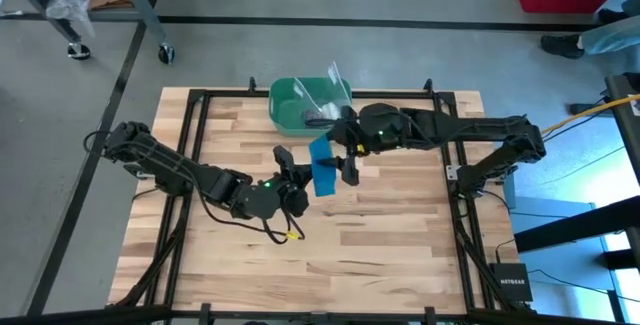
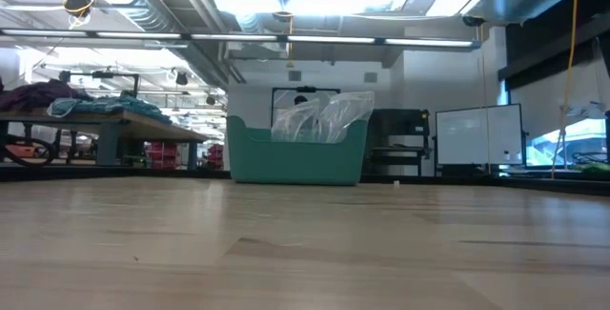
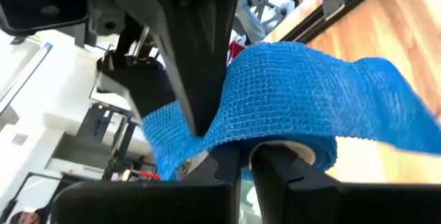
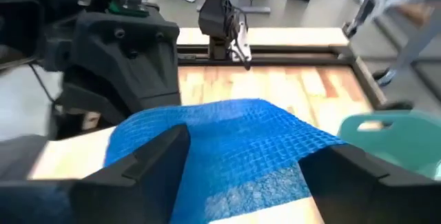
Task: Roll bandage
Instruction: Roll the blue bandage
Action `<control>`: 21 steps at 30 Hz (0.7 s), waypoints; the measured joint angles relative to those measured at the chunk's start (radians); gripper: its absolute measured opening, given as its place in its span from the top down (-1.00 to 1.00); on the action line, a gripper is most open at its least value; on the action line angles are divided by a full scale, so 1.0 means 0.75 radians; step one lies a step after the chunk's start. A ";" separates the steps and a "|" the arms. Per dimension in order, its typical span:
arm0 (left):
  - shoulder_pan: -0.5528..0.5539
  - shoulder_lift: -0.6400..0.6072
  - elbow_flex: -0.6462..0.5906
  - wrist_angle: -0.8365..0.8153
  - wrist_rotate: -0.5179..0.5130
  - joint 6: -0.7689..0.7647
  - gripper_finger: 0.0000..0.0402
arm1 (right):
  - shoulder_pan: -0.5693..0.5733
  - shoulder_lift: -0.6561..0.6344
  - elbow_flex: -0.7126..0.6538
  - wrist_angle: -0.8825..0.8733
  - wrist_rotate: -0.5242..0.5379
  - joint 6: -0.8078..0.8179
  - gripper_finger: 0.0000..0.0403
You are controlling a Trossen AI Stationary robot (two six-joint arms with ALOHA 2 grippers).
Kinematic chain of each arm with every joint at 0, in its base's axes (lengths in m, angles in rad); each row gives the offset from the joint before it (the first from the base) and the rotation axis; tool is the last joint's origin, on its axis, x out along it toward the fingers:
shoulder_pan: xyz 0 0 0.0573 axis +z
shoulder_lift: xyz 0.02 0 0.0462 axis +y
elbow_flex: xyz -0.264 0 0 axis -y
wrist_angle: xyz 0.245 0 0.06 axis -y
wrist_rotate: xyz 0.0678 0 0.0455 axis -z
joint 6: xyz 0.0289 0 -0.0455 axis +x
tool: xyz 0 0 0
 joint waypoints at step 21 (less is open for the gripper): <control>0.000 -0.003 0.003 0.000 -0.012 -0.013 0.92 | 0.001 -0.129 -0.003 -0.145 -0.102 0.514 -0.33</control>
